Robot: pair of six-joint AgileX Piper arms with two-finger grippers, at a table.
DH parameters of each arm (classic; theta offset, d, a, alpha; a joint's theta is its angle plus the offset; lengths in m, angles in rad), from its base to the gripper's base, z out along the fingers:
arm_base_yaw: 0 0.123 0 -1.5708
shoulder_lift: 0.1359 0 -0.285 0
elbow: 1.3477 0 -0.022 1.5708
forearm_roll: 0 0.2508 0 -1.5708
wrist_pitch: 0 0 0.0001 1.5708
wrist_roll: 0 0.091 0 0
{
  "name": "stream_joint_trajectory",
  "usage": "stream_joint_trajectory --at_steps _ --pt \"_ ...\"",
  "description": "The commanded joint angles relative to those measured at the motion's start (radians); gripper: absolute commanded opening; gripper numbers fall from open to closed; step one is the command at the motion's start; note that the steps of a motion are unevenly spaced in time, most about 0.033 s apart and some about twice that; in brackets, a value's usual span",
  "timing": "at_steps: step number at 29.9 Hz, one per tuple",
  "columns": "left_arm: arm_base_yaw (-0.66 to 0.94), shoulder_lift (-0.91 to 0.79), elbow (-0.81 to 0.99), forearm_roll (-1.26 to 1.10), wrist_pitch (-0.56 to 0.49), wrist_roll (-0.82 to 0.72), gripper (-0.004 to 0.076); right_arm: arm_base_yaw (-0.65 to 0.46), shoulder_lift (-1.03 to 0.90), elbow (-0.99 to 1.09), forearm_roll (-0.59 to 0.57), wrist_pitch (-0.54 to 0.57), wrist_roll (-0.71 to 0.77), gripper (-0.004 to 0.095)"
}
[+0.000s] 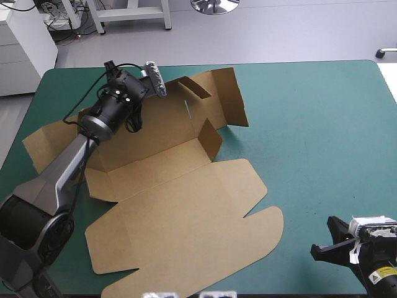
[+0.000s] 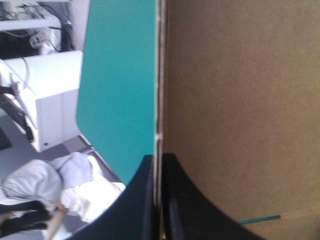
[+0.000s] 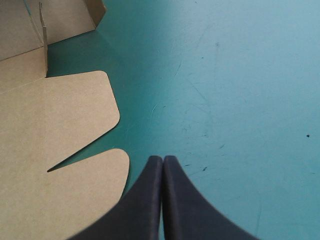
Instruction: Fold the box
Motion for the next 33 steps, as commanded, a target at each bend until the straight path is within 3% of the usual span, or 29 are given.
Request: stream_joint_trajectory --at_steps 1,10,27,33 --pt "-0.09 -0.051 -0.034 0.194 -0.051 -0.005 -0.001 -0.005 0.054 -0.022 0.033 -0.094 -0.008 -0.0017" --pt "-0.274 -0.06 0.005 0.201 -0.013 -0.059 -0.001 -0.005 0.101 -0.022 0.041 -0.133 -0.006 -0.0017" --pt "-0.51 -0.316 0.418 0.293 -0.113 -0.299 -0.001 -0.005 0.104 -0.022 0.041 -0.145 -0.004 -0.0016" --pt "-0.595 -0.398 0.48 0.286 -0.075 -0.352 -0.001 -0.005 0.104 -0.022 0.041 -0.134 0.003 -0.0016"
